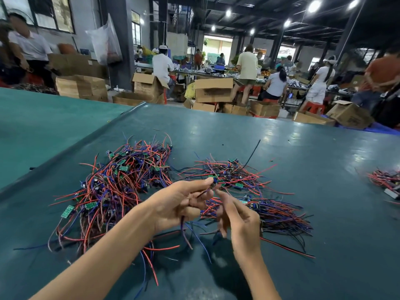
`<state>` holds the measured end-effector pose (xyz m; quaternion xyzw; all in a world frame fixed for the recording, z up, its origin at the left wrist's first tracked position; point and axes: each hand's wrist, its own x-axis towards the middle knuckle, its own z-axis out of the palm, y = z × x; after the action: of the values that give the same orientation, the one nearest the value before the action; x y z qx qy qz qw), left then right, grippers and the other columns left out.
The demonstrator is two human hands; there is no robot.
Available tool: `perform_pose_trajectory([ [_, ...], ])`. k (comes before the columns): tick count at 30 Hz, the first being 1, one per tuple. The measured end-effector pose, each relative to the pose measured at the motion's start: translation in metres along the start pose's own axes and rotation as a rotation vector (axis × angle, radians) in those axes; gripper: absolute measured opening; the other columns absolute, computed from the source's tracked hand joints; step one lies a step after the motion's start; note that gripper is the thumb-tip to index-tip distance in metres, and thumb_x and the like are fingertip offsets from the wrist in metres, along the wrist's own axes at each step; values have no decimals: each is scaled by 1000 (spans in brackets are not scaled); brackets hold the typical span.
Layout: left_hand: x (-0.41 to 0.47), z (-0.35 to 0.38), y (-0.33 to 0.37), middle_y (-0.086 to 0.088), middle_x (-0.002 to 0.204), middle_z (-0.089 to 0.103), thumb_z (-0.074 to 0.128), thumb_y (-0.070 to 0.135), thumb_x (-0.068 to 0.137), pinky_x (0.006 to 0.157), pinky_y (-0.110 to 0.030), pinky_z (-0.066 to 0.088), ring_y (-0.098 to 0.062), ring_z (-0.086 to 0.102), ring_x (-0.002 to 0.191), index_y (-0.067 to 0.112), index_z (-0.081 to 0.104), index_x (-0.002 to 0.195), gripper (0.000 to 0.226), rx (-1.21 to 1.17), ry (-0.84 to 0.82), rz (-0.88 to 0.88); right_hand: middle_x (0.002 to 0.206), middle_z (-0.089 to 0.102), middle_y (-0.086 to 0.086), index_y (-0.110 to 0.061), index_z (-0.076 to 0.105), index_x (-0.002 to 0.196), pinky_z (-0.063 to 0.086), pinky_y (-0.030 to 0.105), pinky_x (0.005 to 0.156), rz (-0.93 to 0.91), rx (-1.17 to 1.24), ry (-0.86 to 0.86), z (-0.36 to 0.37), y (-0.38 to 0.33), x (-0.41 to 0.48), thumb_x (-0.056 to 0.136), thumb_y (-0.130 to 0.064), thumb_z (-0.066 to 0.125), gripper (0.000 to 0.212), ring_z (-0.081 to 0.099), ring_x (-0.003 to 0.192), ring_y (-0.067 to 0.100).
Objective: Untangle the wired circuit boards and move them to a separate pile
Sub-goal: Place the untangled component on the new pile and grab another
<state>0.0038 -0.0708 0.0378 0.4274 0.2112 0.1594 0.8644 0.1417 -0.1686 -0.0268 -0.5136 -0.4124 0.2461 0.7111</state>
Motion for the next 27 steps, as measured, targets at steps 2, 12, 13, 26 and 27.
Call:
perform_pose_trajectory([
  [2, 3, 0, -16, 1, 80, 62, 73, 26, 85, 31, -11, 22, -1, 36, 47, 14, 74, 82, 13, 21, 58, 1, 56, 49, 8, -15, 79, 85, 21, 29, 42, 71, 7, 12, 6, -4, 8, 84, -50, 69, 36, 34, 46, 20],
  [12, 1, -17, -48, -13, 88, 70, 63, 18, 98, 33, -17, 31, -12, 61, 60, 4, 68, 92, 17, 289, 162, 242, 69, 53, 15, -1, 76, 88, 31, 36, 59, 402, 39, -58, 6, -8, 19, 75, -37, 83, 40, 47, 62, 25],
  [13, 1, -18, -50, -15, 88, 70, 65, 19, 97, 32, -17, 33, -14, 63, 61, 4, 69, 92, 16, 313, 155, 264, 66, 49, 14, -3, 77, 87, 29, 31, 54, 403, 14, -78, 6, -11, 22, 75, -36, 82, 36, 44, 56, 22],
  [26, 9, -45, -54, -17, 75, 66, 75, 29, 83, 46, -28, 49, -20, 61, 55, 1, 77, 91, 29, 168, 172, 369, 59, 44, 6, -6, 79, 68, 20, 25, 46, 375, -53, -74, 4, -41, 102, 87, -11, 73, 21, 32, 51, 16],
  [27, 9, -46, -54, -17, 75, 66, 77, 30, 81, 47, -28, 50, -20, 61, 56, 1, 77, 92, 31, 157, 172, 369, 56, 41, 3, -4, 78, 70, 17, 23, 42, 396, -20, -69, 5, -42, 106, 88, -10, 72, 20, 30, 46, 13],
])
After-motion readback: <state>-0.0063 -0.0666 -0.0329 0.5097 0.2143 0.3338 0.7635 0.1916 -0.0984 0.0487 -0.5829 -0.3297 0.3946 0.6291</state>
